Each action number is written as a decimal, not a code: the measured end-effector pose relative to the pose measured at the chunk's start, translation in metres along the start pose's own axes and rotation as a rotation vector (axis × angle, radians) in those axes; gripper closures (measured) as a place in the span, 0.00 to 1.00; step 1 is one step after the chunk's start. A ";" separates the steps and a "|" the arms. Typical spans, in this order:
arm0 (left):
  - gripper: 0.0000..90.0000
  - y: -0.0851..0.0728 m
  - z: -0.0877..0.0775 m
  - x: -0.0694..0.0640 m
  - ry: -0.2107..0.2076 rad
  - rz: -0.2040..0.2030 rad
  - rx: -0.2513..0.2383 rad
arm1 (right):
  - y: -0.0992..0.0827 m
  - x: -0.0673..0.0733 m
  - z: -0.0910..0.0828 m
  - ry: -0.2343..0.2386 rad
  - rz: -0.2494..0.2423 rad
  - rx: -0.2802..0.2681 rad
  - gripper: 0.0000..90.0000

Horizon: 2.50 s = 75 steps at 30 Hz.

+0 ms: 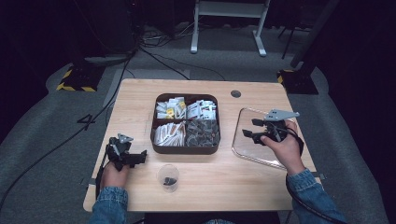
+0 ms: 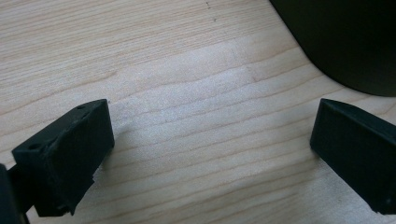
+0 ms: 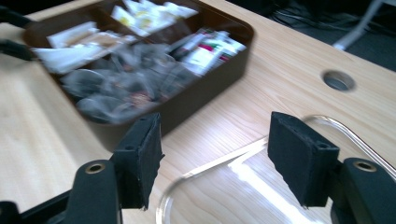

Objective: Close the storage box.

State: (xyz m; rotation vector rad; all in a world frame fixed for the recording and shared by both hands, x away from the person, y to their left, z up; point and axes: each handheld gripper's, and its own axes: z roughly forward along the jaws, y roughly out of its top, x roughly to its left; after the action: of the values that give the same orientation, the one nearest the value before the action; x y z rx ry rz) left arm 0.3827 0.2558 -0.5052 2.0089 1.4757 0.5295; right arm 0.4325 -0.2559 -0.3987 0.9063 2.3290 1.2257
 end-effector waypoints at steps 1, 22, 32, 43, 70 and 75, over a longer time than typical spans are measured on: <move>0.00 0.000 0.000 0.000 0.000 0.000 0.000 | -0.002 -0.004 0.000 -0.011 0.012 0.002 0.39; 0.00 -0.002 -0.001 0.000 0.004 -0.002 -0.001 | -0.040 -0.056 0.013 -0.160 0.121 0.078 0.38; 0.00 -0.002 -0.002 -0.001 0.001 -0.005 0.000 | -0.057 -0.071 0.018 -0.206 0.175 0.127 0.37; 0.00 -0.002 -0.002 -0.001 0.001 -0.005 -0.001 | -0.076 -0.080 0.027 -0.223 0.212 0.195 0.40; 0.00 -0.002 -0.002 -0.001 0.001 -0.005 -0.001 | -0.082 -0.081 0.029 -0.189 0.224 0.161 0.65; 0.00 -0.002 -0.002 -0.001 0.001 -0.006 -0.001 | -0.078 -0.080 0.025 -0.183 0.229 0.144 0.65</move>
State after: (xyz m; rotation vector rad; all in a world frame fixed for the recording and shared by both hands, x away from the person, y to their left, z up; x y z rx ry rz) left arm 0.3800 0.2558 -0.5054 2.0038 1.4808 0.5282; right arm 0.4761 -0.3286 -0.4759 1.3077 2.2364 1.0165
